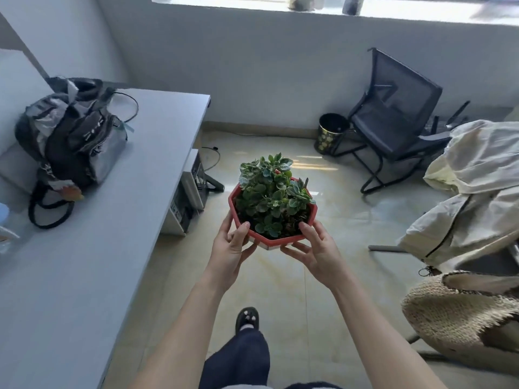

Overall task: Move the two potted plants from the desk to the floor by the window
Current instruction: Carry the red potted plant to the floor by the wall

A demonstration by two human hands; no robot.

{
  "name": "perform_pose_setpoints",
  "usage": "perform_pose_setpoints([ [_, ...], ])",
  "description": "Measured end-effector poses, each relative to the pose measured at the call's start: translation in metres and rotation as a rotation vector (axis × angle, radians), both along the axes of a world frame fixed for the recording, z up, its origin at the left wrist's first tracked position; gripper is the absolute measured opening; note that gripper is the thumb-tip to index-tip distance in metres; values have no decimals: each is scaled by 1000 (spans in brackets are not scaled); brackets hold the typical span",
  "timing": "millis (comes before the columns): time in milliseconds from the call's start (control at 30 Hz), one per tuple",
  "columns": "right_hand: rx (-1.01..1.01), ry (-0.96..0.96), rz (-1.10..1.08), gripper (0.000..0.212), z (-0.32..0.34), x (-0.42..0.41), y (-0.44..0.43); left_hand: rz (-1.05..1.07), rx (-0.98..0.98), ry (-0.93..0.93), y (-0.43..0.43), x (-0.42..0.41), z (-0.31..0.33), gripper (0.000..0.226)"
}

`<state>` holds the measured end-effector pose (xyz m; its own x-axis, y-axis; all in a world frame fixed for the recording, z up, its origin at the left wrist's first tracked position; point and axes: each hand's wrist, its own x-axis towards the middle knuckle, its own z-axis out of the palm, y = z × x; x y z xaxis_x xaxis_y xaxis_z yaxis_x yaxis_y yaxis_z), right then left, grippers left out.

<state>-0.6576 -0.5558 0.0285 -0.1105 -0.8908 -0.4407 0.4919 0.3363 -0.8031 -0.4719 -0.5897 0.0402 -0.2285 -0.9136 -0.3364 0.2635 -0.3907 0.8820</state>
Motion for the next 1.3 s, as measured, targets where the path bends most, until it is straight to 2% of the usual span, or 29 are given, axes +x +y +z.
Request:
perform_pose_setpoints([
  [400, -11, -7, -122, 60, 1, -44, -146, -137, 18, -26, -175, -50, 5, 53],
  [667, 1, -18, -149, 56, -9, -95, -234, -125, 48, -22, -264, -105, -4, 49],
  [867, 2, -7, -90, 59, -10, -159, -326, -97, 37, -2, -347, -165, -7, 42],
  [1000, -1, -7, -36, 57, -9, -200, -386, -82, 17, 1, -397, -200, -7, 61],
  [1300, -5, 3, 34, 52, -11, -249, -494, -39, 0, -18, -494, -248, -14, 49],
])
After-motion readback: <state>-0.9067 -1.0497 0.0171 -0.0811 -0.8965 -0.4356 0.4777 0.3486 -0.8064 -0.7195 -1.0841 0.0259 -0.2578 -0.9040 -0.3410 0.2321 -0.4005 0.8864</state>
